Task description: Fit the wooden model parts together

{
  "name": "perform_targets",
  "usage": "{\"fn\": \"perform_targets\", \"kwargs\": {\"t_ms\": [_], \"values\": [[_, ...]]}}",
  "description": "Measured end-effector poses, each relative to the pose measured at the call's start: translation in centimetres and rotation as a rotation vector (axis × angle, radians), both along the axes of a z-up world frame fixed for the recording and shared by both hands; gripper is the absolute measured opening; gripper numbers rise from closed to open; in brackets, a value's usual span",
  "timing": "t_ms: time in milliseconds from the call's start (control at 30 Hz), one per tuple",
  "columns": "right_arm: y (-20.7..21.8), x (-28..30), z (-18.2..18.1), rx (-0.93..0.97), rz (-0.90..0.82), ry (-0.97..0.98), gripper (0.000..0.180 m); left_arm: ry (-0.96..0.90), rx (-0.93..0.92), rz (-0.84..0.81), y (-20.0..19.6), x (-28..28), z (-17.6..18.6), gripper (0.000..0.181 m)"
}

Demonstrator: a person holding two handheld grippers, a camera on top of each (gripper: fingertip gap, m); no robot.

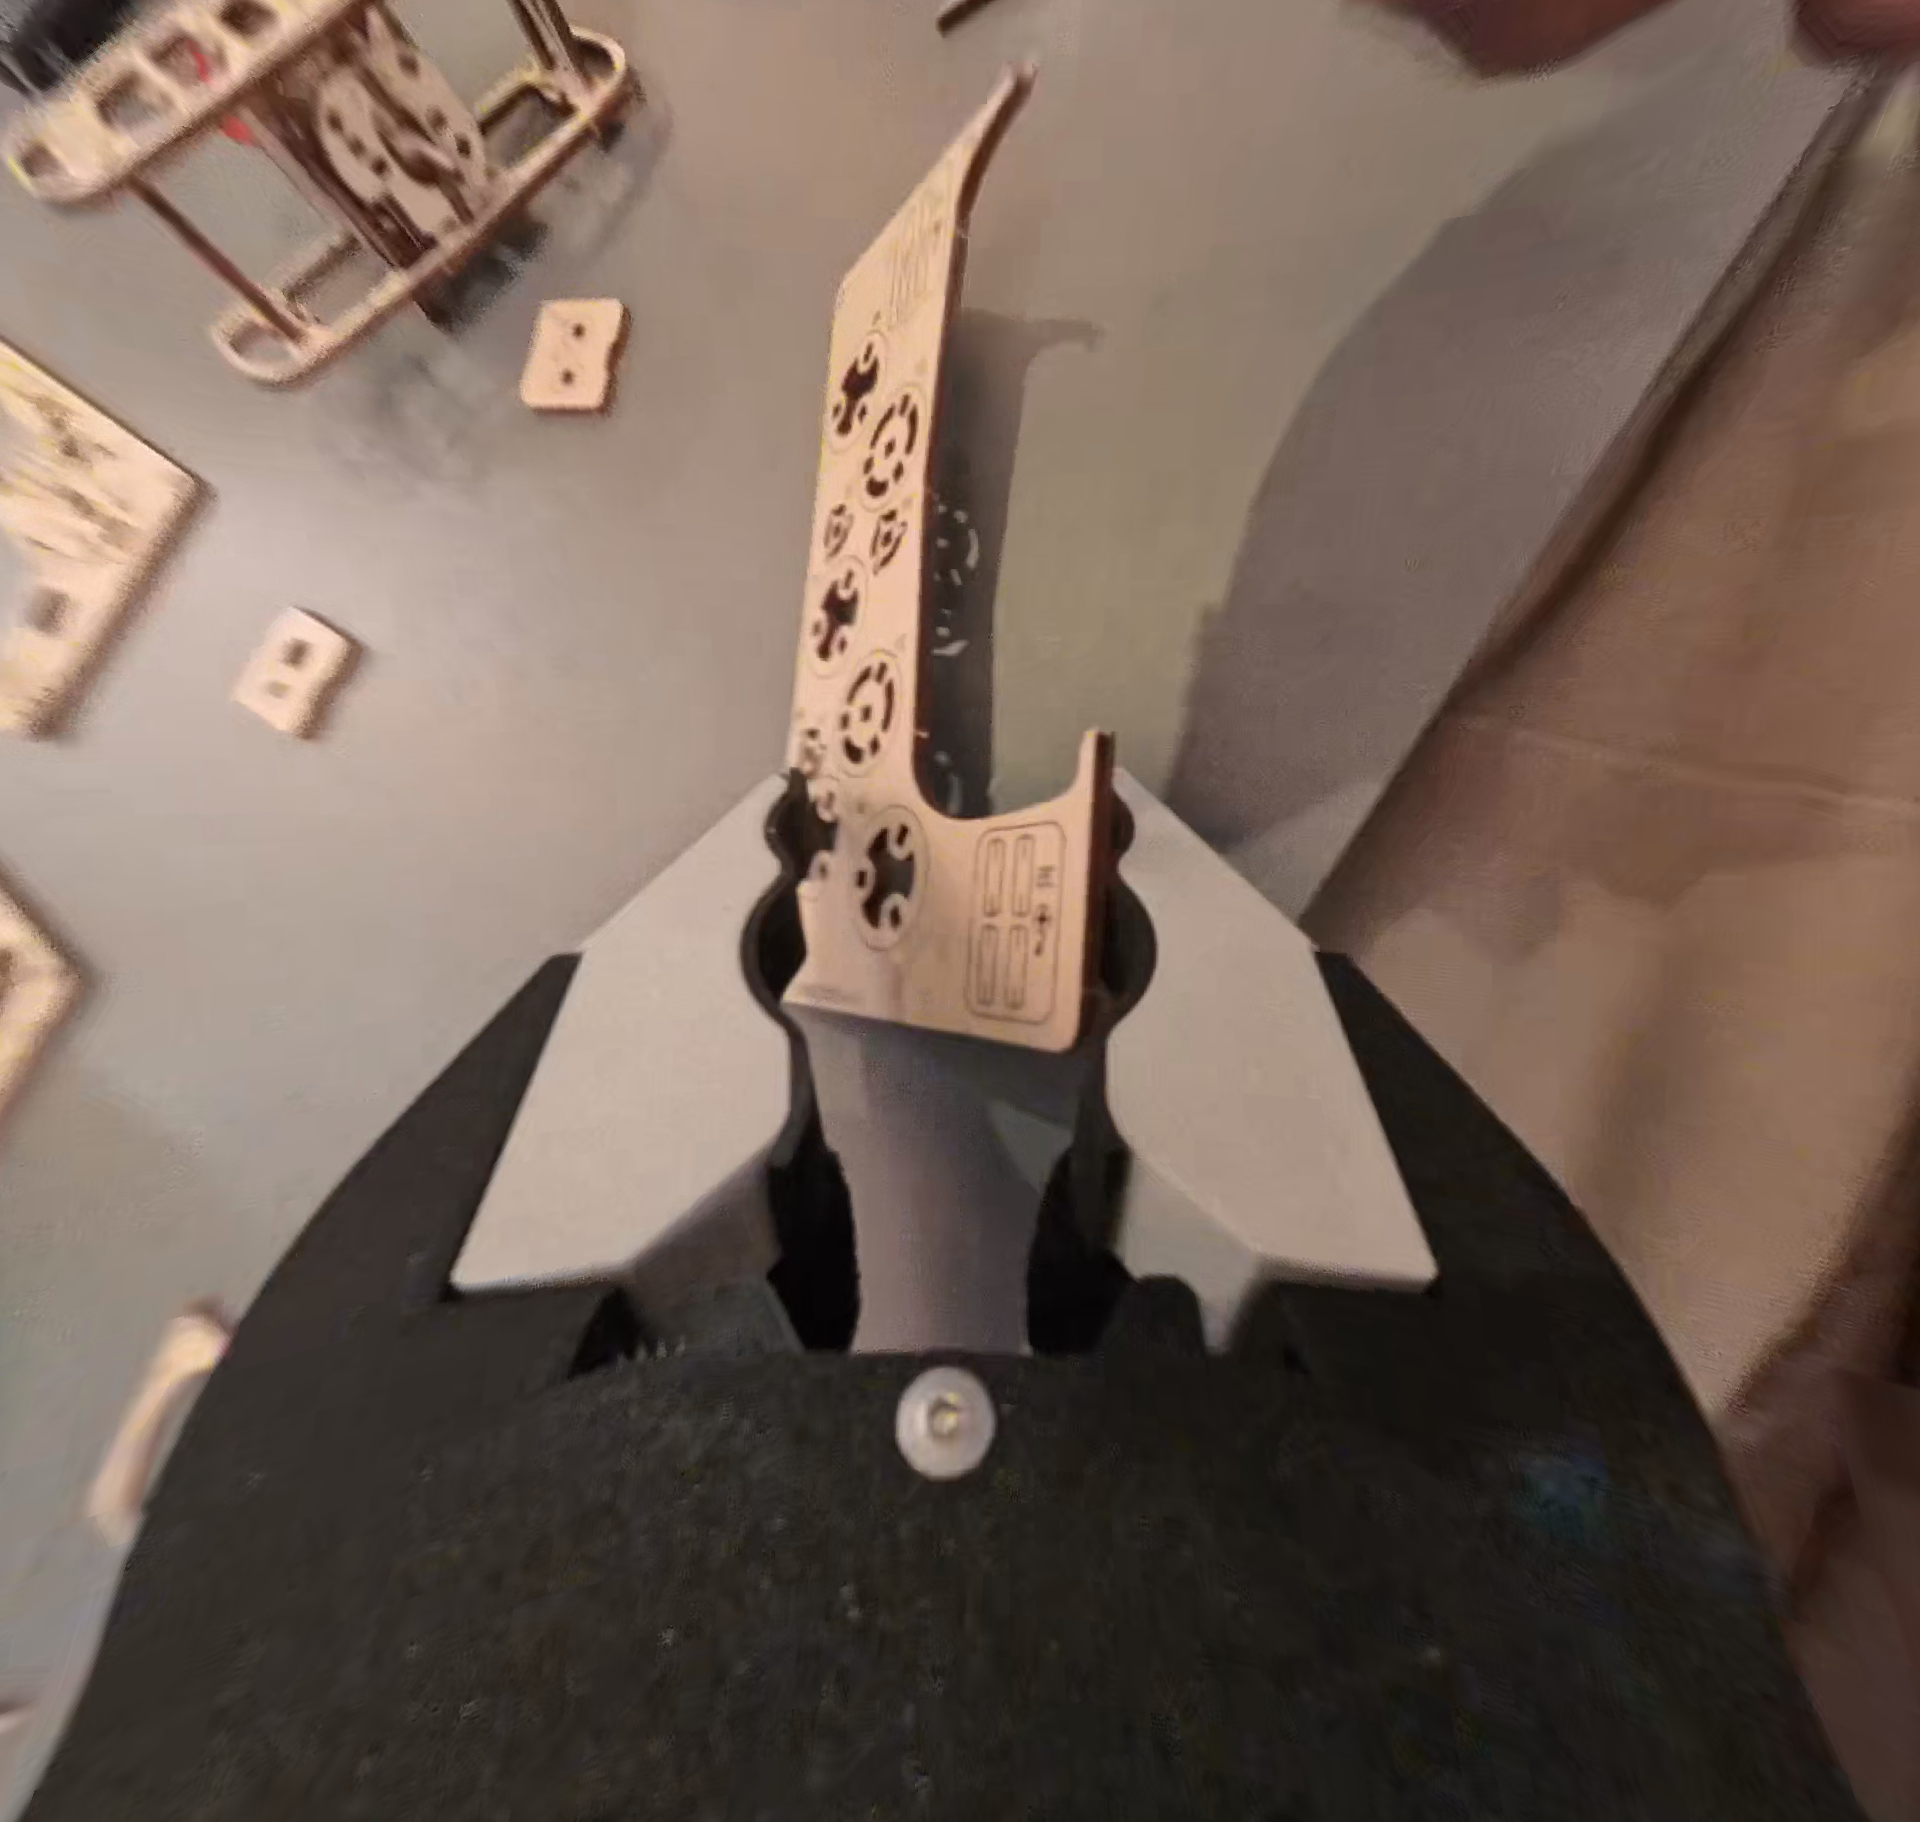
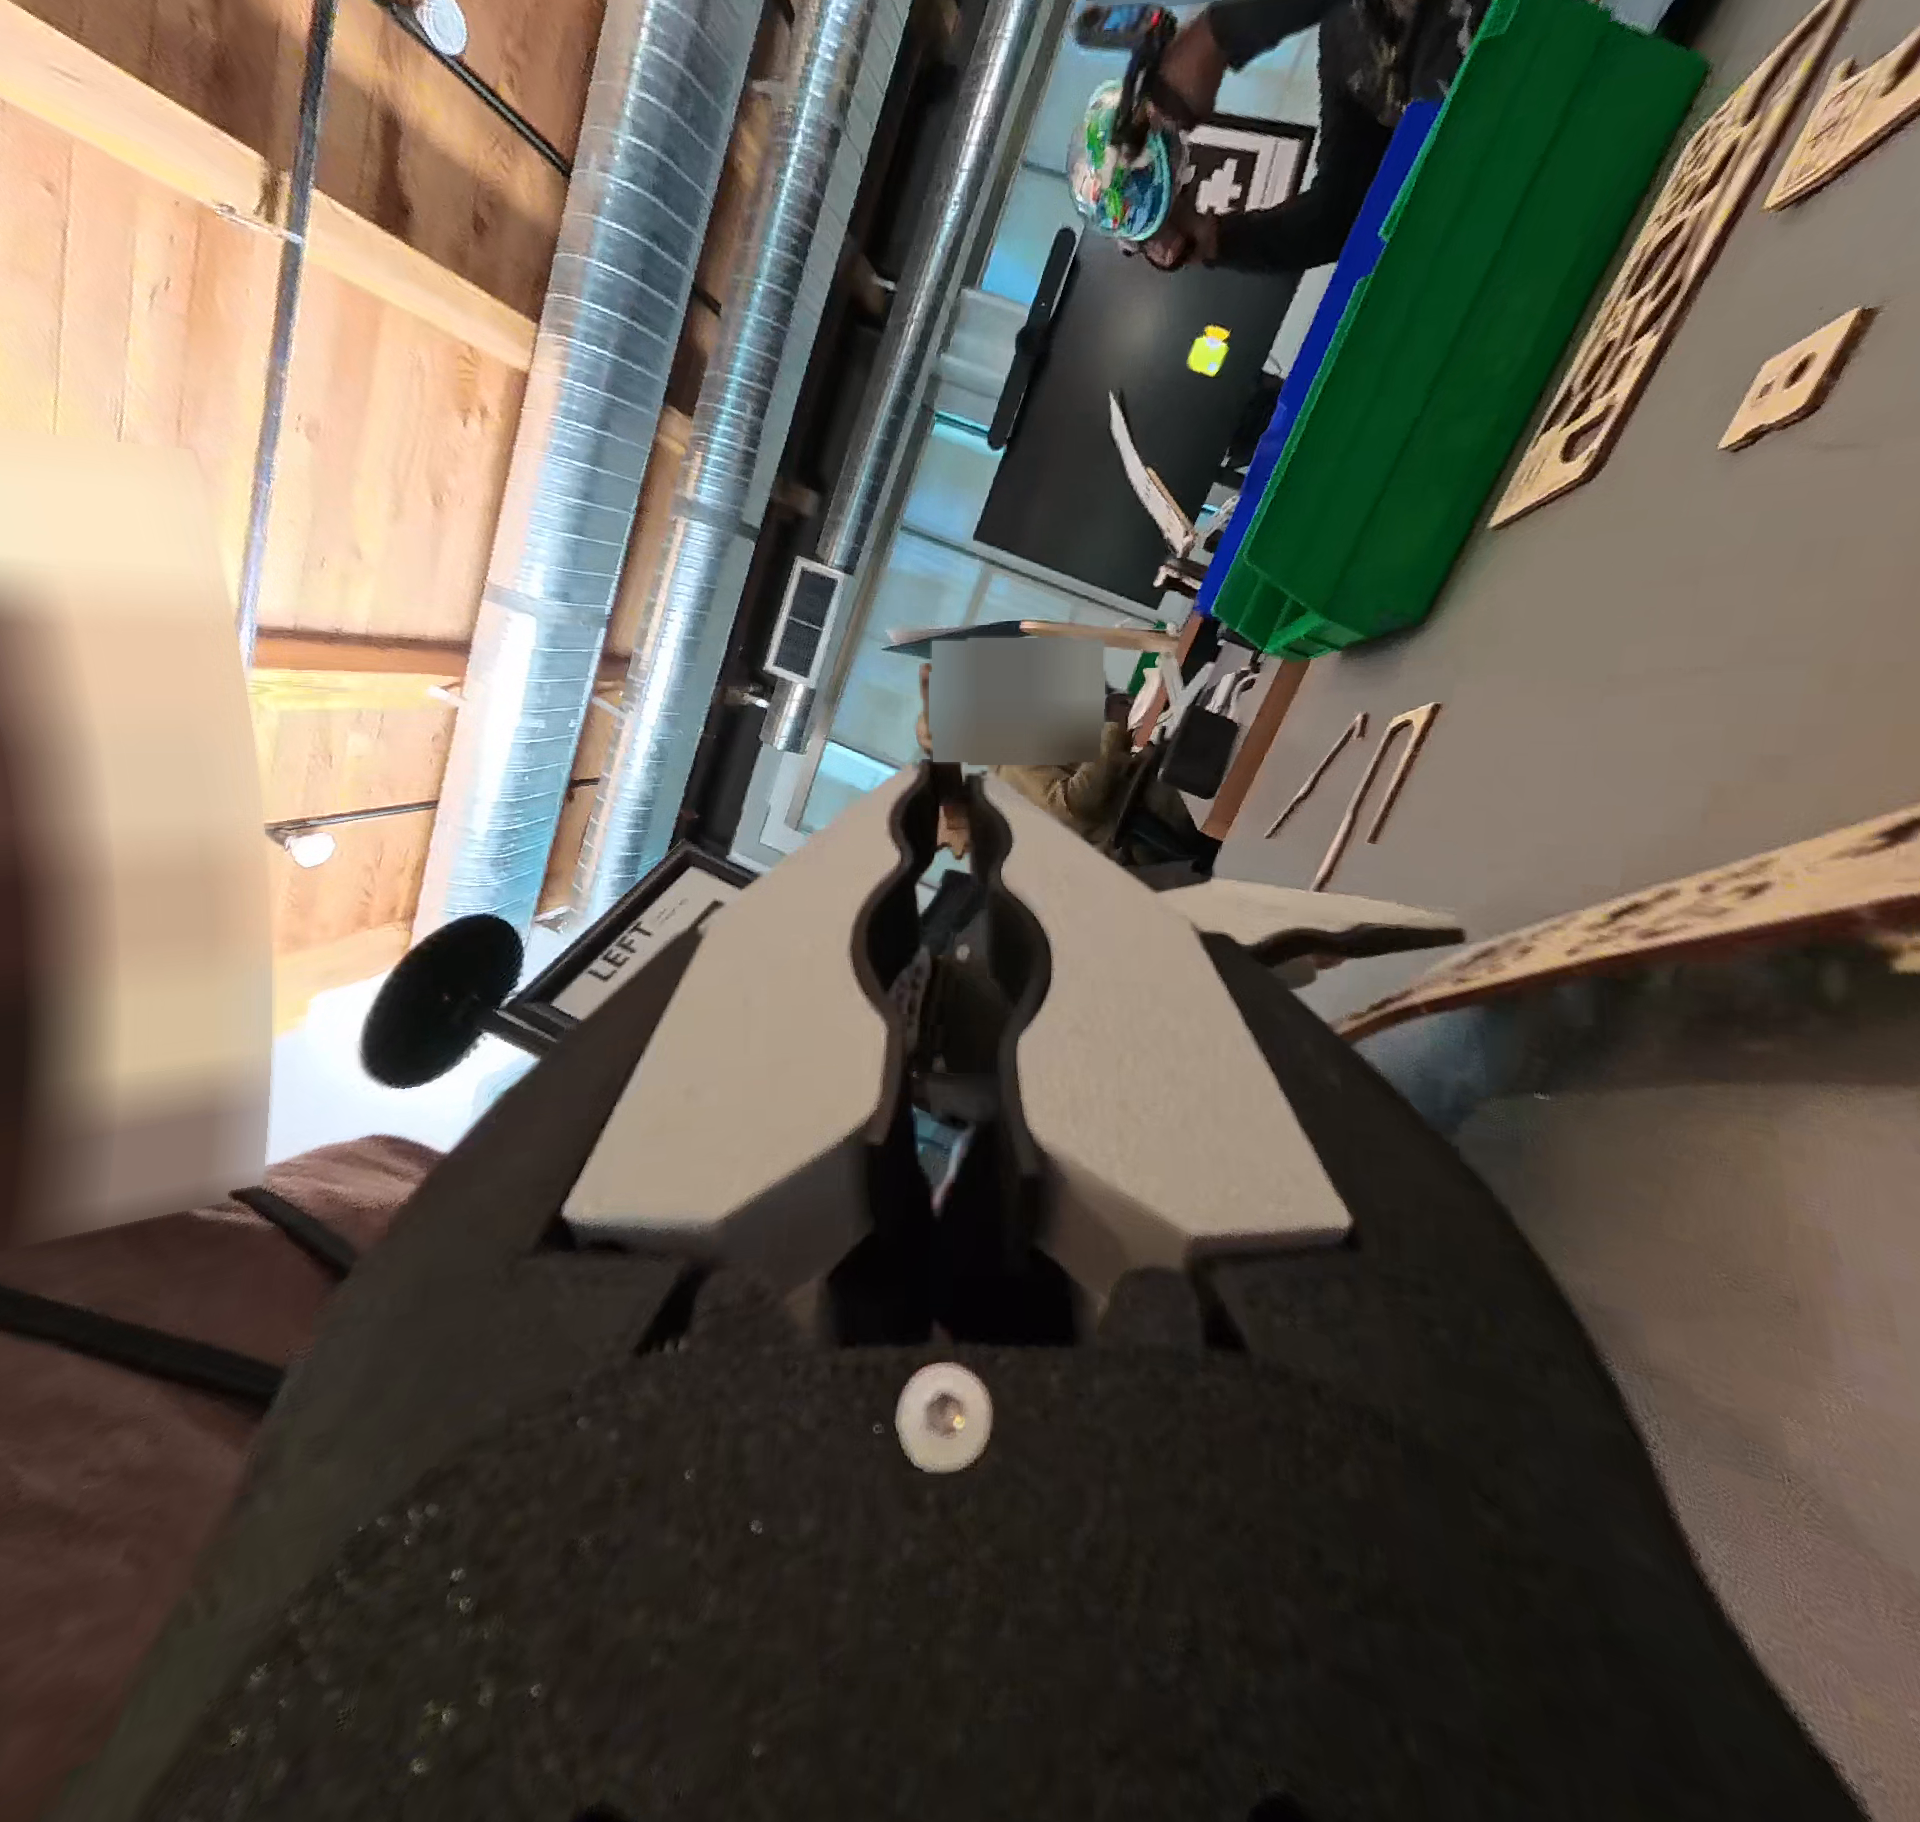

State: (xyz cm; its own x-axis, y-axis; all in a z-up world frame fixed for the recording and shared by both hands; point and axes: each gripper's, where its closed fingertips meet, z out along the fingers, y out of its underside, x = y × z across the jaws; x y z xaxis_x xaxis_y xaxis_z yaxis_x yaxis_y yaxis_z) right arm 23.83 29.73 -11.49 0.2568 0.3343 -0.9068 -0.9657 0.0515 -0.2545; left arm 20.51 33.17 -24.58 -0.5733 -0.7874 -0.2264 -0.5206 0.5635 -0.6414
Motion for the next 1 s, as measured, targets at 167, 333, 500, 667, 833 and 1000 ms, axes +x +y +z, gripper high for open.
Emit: {"fn": "perform_targets", "kwargs": {"t_ms": [167,333,500,667,833,1000], "values": [[-0.7,0.4,-1.1,-0.074,-0.036,0.003,0.003,0.009,-0.289,-0.040,0.5,-1.8,3.5,0.060],[-0.9,-0.7,-1.7,-0.146,-0.012,-0.044,0.003,-0.135,-0.241,-0.069,1.2,-1.6,5.8,0.056],[-0.5,-3.4,-0.4,-0.113,0.070,-0.045,0.003,-0.405,-0.124,-0.189,-3.3,-0.7,10.5,0.046],[-0.6,-5.0,0.2,-0.075,0.112,-0.015,0.003,-0.452,-0.193,-0.200,-5.4,-0.7,11.8,0.021],[-1.0,-5.2,-0.1,-0.039,0.128,0.050,0.003,-0.469,-0.153,-0.223,-5.8,-1.1,11.5,0.014],[-1.6,-4.8,-0.4,-0.042,0.122,0.044,0.003,-0.461,-0.136,-0.228,-5.8,-1.3,11.2,0.013]]}}
